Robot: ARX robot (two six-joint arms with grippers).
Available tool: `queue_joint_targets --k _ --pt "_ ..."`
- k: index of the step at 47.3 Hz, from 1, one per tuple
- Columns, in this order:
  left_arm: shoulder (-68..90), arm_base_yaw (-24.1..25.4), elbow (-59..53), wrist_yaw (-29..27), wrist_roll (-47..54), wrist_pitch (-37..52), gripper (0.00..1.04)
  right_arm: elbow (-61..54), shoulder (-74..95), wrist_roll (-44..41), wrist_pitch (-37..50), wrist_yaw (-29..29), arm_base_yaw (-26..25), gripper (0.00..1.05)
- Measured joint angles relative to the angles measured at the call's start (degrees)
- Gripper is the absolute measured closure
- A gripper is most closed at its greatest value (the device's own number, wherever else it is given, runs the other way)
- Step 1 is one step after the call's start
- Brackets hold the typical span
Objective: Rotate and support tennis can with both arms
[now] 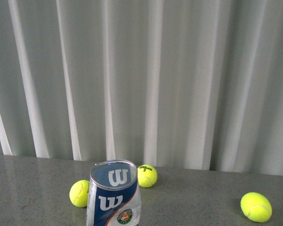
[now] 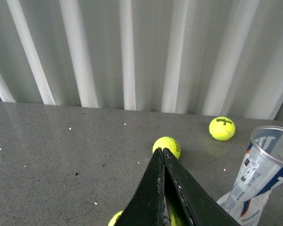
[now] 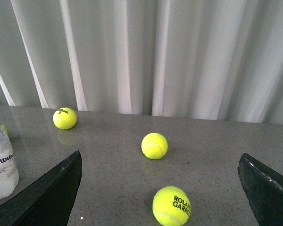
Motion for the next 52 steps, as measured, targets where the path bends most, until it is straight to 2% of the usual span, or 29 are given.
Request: queue_joint_targets --k 9,12,18,34,40,52 --pt "-5.8 2.3 -4.0 2.5 0.0 -1.6 1.01 0.0 0.0 0.0 0.0 0.0 0.0 0.07" --pt "-7.8 5.0 -5.1 5.9 0.0 -2.6 1.01 0.0 0.0 0.0 0.0 0.0 0.0 0.07" --pt "-12.0 6.7 -7.0 6.4 0.0 -4.9 1.01 0.0 0.0 0.0 0.0 0.0 0.0 0.07" --pt "-20.8 6.8 -9.6 6.6 0.0 -11.0 1.01 0.0 0.0 0.0 0.0 0.0 0.0 0.07" --pt "-23.0 6.8 -10.6 6.7 0.0 -10.7 1.01 0.0 0.0 0.0 0.0 0.0 0.0 0.07" --pt "-29.4 6.8 -10.6 6.6 0.0 -16.6 1.01 0.0 0.0 0.0 0.0 0.0 0.0 0.07"
